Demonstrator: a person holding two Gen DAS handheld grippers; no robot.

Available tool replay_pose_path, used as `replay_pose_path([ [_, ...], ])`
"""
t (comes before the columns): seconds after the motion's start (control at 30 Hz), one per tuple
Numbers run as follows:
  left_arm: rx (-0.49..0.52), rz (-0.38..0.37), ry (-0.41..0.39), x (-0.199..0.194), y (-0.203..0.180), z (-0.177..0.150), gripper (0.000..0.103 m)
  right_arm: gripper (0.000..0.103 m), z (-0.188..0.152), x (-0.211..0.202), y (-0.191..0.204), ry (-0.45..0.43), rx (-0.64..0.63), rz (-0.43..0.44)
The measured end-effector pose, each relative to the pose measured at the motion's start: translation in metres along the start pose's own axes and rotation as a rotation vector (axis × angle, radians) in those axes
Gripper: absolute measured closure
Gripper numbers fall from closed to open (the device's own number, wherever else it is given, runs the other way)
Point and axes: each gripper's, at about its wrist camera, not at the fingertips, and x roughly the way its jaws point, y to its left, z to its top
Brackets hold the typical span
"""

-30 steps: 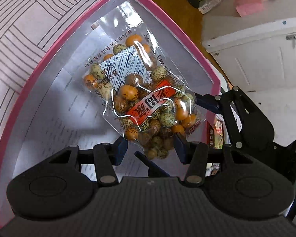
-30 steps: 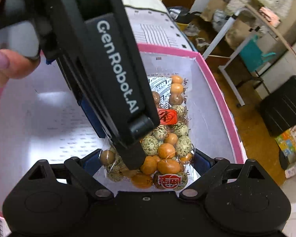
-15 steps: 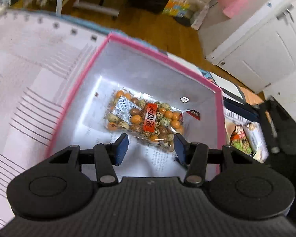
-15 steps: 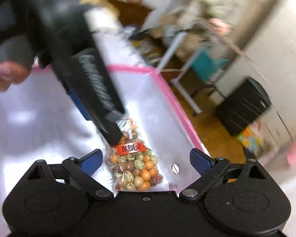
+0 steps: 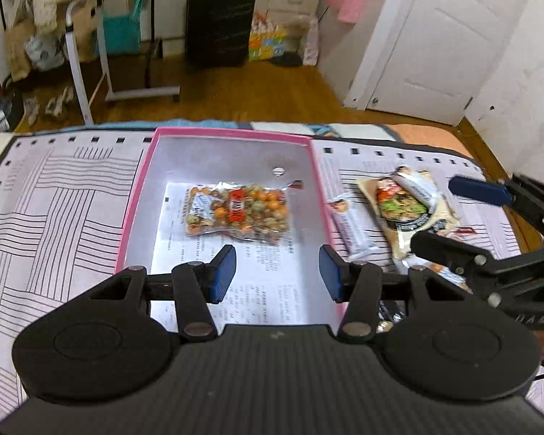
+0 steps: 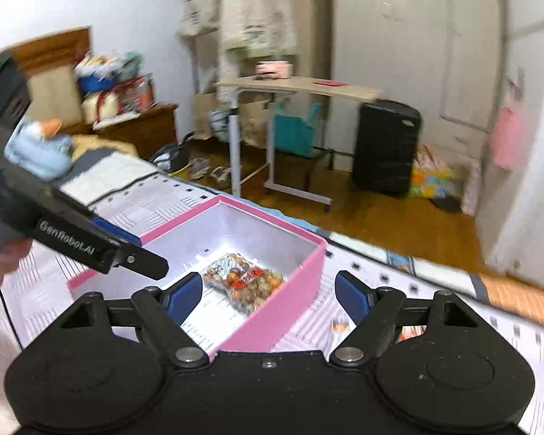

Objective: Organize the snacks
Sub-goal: 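Move the left tool back to the black soda-cracker pack, then grasp the black soda-cracker pack with the left tool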

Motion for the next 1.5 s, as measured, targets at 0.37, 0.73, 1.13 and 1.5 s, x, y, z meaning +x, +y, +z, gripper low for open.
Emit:
replay_pose_path([
  [0.37,0.039,-0.09,-0.045,0.0,-0.078,-0.068,0.059,0.04,-0.08,-0.019,-0.005,0.105,0.074,0.029],
  [0.73,0.008,-0.088,-0.03,0.068,-0.103,-0.11,0.06,0.04,-0.156,0.035,-0.009,0.17,0.041,-0.01],
  [1.13,-0.011,-0.122,0.023,0.109,-0.115,-0.125,0.06,0.036,-0.185,0.061,-0.023,0.184,0.095,-0.038],
  [1.5,-0.066,-0.154,0.094,0.145,-0.115,-0.13,0.062,0.039,-0.191,0.07,-0.007,0.142,0.024,-0.082],
])
